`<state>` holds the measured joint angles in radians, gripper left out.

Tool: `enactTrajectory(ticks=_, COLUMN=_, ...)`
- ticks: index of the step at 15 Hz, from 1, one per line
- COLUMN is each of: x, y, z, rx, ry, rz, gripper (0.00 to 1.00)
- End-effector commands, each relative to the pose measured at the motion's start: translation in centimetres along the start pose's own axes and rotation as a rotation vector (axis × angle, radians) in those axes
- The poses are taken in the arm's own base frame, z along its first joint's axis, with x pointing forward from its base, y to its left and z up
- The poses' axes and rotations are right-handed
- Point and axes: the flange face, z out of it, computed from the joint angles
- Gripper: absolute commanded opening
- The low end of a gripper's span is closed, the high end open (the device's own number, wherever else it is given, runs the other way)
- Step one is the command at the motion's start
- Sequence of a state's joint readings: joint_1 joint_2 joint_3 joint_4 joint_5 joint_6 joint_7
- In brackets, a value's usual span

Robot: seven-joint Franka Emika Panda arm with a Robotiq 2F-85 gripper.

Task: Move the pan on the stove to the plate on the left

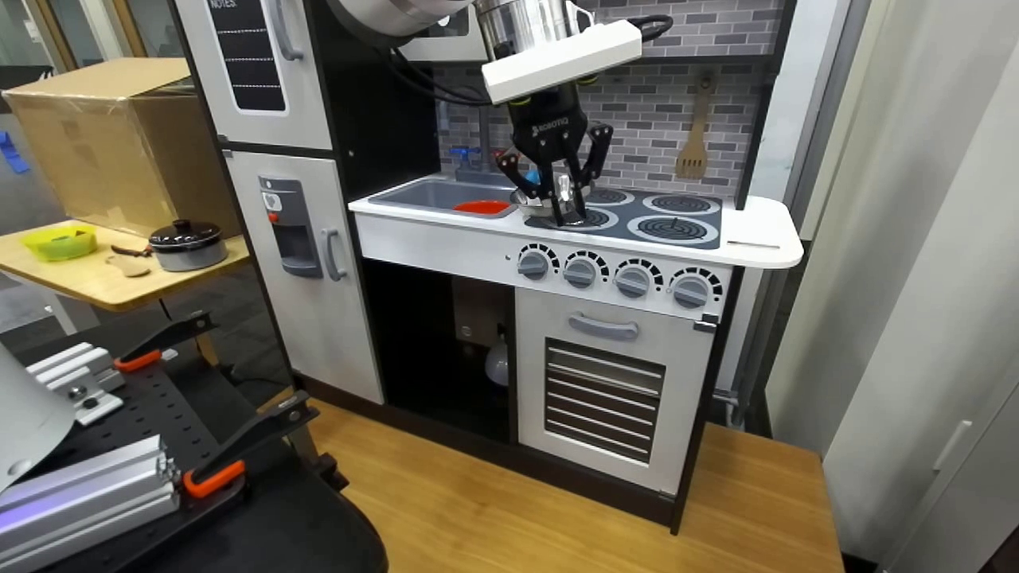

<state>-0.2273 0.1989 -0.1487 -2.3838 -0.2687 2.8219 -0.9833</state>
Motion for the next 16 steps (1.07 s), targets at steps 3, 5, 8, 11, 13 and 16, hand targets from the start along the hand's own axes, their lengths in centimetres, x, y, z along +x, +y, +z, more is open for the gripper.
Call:
enactTrajectory(ticks=3, x=0.1, y=0.0, z=0.0, rx=-0.004, ry=-0.003, rz=0.002, gripper=0.71)
enactTrajectory(ticks=5, x=0.2, y=0.0, z=-0.1, rx=-0.003, ry=-0.002, rz=0.014, gripper=0.85)
enactTrajectory(ticks=8, x=0.5, y=0.0, z=-0.2, rx=-0.007, ry=0.002, rz=0.038, gripper=1.00)
enactTrajectory(ticks=11, x=0.6, y=0.2, z=-0.4, rx=-0.015, ry=0.009, rz=0.069, gripper=1.00)
enactTrajectory(ticks=13, x=0.5, y=0.3, z=-0.9, rx=-0.028, ry=0.020, rz=0.093, gripper=1.00)
enactTrajectory(ticks=16, x=0.0, y=0.4, z=-2.6, rx=-0.021, ry=0.044, rz=0.198, gripper=1.00)
